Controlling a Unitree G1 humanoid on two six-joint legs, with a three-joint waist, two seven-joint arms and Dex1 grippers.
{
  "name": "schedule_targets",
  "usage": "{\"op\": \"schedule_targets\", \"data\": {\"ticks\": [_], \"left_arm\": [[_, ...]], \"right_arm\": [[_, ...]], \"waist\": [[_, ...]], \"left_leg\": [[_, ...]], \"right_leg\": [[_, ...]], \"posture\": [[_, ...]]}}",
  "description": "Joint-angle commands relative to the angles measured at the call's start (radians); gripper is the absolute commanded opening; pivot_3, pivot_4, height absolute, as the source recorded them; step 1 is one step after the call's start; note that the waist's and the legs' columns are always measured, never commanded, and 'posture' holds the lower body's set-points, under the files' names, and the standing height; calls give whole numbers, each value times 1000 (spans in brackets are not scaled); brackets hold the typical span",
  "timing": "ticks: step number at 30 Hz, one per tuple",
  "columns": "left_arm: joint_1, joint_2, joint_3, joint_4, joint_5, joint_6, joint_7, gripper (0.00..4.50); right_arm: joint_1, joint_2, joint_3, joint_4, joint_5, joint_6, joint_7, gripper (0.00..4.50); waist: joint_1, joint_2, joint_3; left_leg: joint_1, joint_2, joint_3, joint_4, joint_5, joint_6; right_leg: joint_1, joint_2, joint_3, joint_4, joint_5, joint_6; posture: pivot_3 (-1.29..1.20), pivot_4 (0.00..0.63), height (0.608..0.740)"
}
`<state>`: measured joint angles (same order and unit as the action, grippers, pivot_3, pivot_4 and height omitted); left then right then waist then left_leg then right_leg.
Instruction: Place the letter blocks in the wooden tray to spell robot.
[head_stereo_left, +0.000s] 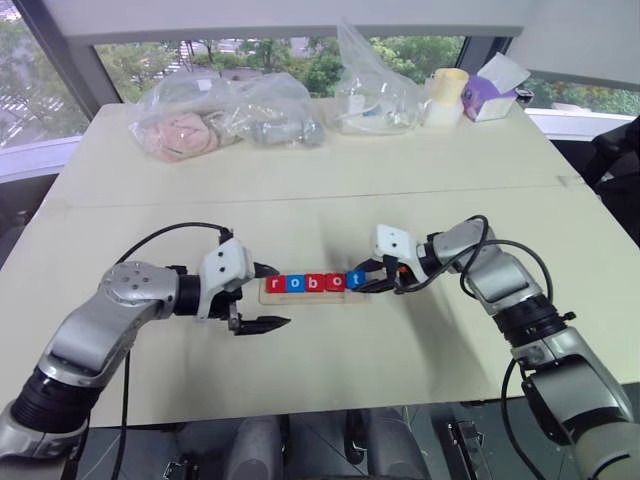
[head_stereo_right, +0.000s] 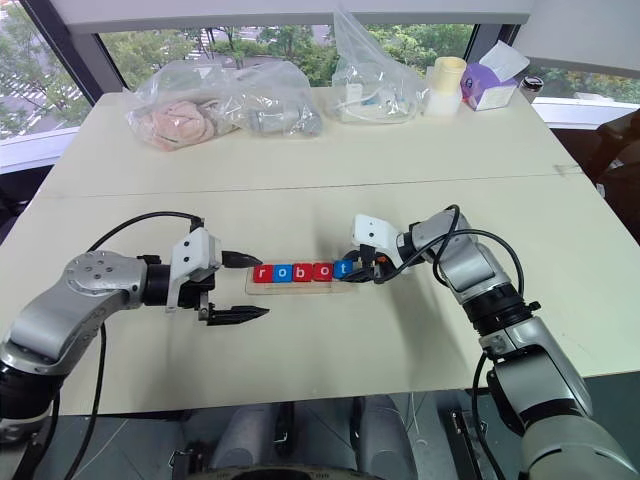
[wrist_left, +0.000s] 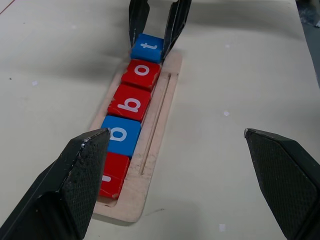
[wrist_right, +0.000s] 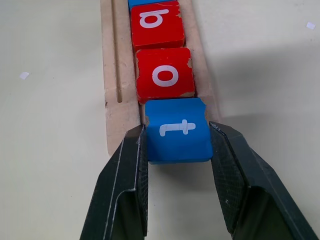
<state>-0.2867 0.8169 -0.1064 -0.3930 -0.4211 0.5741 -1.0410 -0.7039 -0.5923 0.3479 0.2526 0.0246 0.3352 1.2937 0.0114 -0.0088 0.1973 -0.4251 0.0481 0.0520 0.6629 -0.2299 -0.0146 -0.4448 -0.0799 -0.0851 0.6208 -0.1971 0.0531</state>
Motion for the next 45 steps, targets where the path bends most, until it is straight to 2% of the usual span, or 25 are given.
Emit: {"op": "schedule_targets", "data": {"ticks": [1,13,31,37,38,45], "left_arm": [[-11,-4,-2,-9,11,-20,3,4500],[-17,-12,-10,7,34,-33,6,4500],[-21,-20,-15,21,54,-40,9,4500],[-27,-26,-17,33,62,-48,9,4500],[-28,-26,-17,35,65,-50,9,4500],[-25,-26,-17,37,69,-56,12,4500]], "right_arm": [[-14,8,-6,-27,12,12,3,1153],[-11,56,-6,-52,15,50,-37,1153],[4,68,-14,-153,42,129,-59,1153],[14,72,-9,-155,41,134,-84,4175],[16,70,-10,-152,41,132,-88,4452],[-11,68,-87,-137,90,141,-128,4452]], "waist": [[0,0,0],[-1,0,0],[-1,0,0],[0,0,0],[0,0,0],[0,0,0]], "left_leg": [[0,0,0,0,0,0],[0,0,0,0,0,0],[0,0,0,0,0,0],[0,0,0,0,0,0],[0,0,0,0,0,0],[0,0,0,0,0,0]], "right_leg": [[0,0,0,0,0,0],[0,0,0,0,0,0],[0,0,0,0,0,0],[0,0,0,0,0,0],[0,0,0,0,0,0],[0,0,0,0,0,0]], "posture": [[0,150,740],[0,150,740],[0,150,740],[0,150,740],[0,150,740],[0,150,740]]}}
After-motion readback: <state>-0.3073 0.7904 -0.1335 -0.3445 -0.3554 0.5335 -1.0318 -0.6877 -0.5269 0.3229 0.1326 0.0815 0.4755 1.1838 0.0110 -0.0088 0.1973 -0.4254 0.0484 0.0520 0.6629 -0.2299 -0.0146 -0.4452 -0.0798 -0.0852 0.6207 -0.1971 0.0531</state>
